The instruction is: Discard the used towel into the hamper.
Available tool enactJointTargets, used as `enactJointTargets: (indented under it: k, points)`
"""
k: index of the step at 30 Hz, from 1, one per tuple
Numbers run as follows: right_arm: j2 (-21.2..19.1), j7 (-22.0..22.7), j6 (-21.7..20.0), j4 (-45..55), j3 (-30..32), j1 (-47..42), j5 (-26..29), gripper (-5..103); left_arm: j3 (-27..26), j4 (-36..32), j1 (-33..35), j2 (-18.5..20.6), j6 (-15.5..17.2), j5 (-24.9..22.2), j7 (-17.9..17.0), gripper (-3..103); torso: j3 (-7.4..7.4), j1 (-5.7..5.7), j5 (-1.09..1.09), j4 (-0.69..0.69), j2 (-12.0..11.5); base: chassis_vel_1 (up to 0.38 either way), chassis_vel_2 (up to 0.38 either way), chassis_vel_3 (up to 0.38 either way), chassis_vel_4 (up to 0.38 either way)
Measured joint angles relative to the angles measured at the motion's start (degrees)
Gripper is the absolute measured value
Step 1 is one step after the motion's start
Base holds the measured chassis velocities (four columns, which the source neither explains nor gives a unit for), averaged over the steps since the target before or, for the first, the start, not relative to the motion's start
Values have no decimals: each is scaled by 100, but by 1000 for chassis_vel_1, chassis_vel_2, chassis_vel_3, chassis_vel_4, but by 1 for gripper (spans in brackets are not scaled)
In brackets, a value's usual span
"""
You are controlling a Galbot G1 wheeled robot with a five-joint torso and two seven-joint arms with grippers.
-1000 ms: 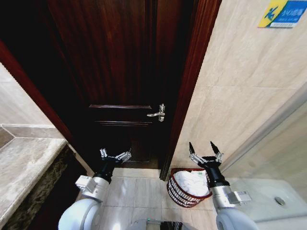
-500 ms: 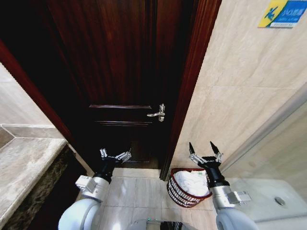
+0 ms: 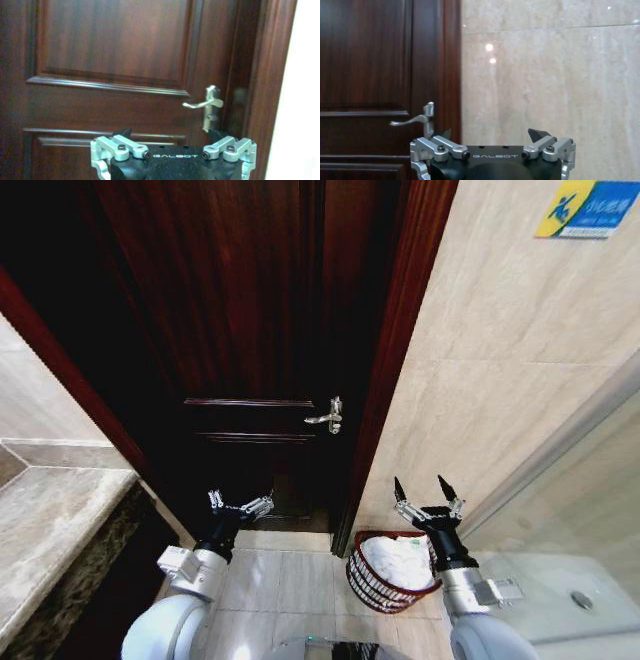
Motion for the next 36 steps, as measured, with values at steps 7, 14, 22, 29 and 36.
enactJointTargets:
  k: [7,14,22,29,36]
  points:
    - [-2,2,0,-1,4,0,0,100,1,0,0,-2,0,0,1,100,0,1,3,0,0,-128,-156,141,134]
    - [-1,2,0,0,0,0,0,100,0,0,0,0,0,0,1,100,0,0,-3,0,0,21,9,-22,-6]
    - [0,1,0,-1,0,0,0,100,-1,0,0,0,0,0,0,100,0,0,0,1,0,24,14,-6,-7]
    - [0,1,0,-1,0,0,0,100,0,0,0,0,0,0,0,100,0,0,0,0,0,0,0,0,0]
    - [0,1,0,-1,0,0,0,100,0,0,0,0,0,0,1,100,0,0,0,1,0,58,-38,-52,48]
